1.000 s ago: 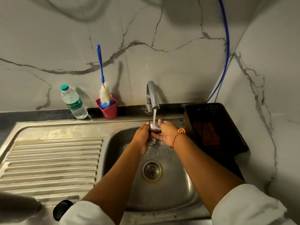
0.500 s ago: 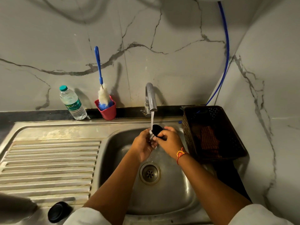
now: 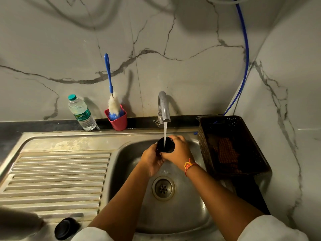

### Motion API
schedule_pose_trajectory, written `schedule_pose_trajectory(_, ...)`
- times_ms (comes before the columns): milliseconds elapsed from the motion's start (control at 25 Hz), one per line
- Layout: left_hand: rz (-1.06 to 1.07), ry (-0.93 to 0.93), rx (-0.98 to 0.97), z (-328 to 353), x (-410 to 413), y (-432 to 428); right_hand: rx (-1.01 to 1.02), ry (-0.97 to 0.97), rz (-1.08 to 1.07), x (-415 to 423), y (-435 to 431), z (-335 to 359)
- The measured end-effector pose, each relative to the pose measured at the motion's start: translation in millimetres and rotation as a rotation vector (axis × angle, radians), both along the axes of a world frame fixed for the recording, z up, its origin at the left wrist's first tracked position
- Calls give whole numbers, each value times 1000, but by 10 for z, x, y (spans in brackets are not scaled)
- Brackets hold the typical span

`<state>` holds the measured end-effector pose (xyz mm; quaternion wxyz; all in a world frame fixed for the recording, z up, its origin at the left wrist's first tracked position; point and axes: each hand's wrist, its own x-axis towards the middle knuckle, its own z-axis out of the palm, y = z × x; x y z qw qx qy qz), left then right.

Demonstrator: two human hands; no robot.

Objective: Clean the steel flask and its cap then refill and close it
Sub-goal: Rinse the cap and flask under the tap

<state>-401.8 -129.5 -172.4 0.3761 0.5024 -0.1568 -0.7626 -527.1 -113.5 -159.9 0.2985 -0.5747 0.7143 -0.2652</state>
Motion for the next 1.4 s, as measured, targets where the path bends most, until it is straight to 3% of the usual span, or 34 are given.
schedule_pose_trajectory(200,-82,-124,-114,-70,53,-85,-107,-38,-20,-73,118,-34)
schedule_pose_trajectory(400,-85,-301,-219,-31,110,-201,-35,-208,-121,-66,90,-48)
schedule_pose_trajectory(720,-170,-514,-357,126,34,-696,-2,-141,18,-19,162,-53)
schedule_pose_trajectory(920,-251,-557,-427,137,-11,-820,-44,-154,-54,-93,43,-11)
schedule_pose_trajectory(1240,-556,-696,-642,197,86,-758,0,-218,-3,-127,130,-179)
schedule_pose_trajectory(1400,-515,-677,-558,-11,173,-460,41,-154,38,-91,10,-98)
